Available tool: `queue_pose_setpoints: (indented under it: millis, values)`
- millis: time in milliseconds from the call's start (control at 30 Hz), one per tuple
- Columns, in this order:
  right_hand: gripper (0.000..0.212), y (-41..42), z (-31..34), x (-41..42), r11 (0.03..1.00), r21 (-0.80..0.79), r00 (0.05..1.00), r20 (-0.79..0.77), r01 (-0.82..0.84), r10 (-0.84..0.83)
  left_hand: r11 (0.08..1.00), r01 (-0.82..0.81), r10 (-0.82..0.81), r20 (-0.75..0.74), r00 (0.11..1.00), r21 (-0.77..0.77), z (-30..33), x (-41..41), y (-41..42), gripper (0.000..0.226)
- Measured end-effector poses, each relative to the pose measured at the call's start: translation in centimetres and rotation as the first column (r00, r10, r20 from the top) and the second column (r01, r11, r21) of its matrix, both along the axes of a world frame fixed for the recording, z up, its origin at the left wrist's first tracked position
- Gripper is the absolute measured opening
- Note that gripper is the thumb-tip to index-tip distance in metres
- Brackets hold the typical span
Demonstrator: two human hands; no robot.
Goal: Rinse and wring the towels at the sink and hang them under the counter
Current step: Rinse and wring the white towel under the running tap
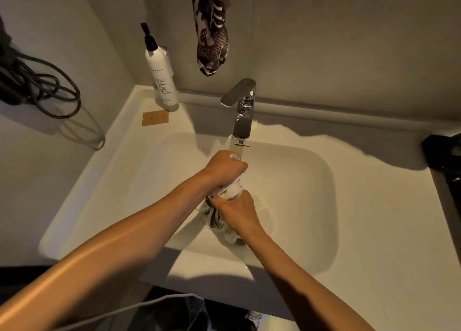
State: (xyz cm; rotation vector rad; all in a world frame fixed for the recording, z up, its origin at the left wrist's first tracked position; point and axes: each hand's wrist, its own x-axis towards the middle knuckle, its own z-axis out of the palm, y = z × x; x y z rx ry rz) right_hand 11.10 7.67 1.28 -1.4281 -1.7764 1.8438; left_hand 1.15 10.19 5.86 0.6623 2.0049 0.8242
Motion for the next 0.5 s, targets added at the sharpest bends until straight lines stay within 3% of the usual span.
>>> queue_pose_setpoints:
  millis: [200,500]
  values:
    - [0.023,-0.2,-0.9,0.3,0.997,0.077,1.0,0.025,-0.001,-0.001,0.997,-0.005,-0.008,-0.161,0.987,-0.075,-1.7,0.8,0.4,0.036]
    - [0.019,-0.6,-2.4,0.1,0.991,0.134,0.997,0.072,-0.007,-0.003,0.991,-0.051,0.03,-0.165,0.986,-0.126,-2.8,0.9,0.3,0.026]
